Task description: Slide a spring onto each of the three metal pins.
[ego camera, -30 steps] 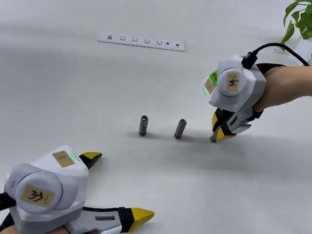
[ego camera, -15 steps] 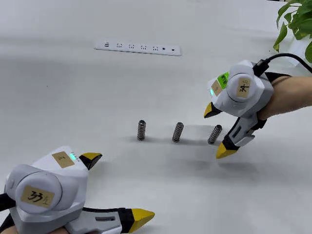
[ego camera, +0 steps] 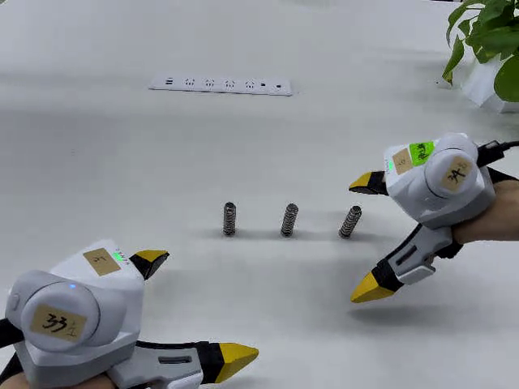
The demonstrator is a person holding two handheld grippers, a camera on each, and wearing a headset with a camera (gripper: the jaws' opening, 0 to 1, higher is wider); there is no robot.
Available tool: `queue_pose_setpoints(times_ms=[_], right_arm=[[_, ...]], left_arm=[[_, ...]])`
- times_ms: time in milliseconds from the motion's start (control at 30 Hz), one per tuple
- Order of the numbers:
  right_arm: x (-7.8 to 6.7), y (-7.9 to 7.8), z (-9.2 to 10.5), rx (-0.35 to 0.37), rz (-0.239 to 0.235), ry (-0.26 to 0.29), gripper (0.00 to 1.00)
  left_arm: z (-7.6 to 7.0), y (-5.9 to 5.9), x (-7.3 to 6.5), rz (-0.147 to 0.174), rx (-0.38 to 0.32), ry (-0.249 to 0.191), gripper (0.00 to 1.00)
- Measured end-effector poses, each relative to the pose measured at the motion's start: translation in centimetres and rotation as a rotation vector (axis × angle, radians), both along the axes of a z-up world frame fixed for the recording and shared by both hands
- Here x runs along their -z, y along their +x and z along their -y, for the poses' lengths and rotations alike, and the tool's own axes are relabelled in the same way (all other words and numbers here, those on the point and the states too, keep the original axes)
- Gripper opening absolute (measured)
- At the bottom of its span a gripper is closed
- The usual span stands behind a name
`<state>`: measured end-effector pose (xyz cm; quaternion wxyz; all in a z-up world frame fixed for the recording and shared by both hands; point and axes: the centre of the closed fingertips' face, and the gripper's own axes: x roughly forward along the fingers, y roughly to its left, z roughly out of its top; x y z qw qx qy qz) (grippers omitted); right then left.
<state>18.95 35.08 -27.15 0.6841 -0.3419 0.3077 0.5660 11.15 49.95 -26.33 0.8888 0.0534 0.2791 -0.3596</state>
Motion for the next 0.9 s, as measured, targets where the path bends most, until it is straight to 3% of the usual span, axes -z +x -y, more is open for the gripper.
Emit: queue_pose_setpoints(times_ms=[167, 267, 567, 767, 900], right_arm=[[-0.5, -2.0, 0.1, 0.055, -0.034, 0.073, 0.99], [-0.2, -2.7, 0.5, 0.075, -0.035, 0.077, 0.99], [-0.7, -2.5, 1.9, 0.253, -0.011, 0.176, 0.99], [-0.9, -2.9, 2.9, 0.316, -0.016, 0.214, 0.98], [-0.2, -3.2, 3.5, 0.342, -0.032, 0.217, 0.97]], left_arm=[[-0.2, 0.0, 0.1, 0.002, -0.002, 0.006, 1.0], [-0.2, -0.2, 0.3, 0.002, 0.007, 0.012, 1.0], [-0.1, -0.1, 0.2, 0.007, 0.012, 0.012, 1.0], [0.2, 0.0, 0.2, 0.008, 0.022, 0.017, 1.0], [0.3, 0.1, 0.3, 0.008, 0.024, 0.021, 1.0]])
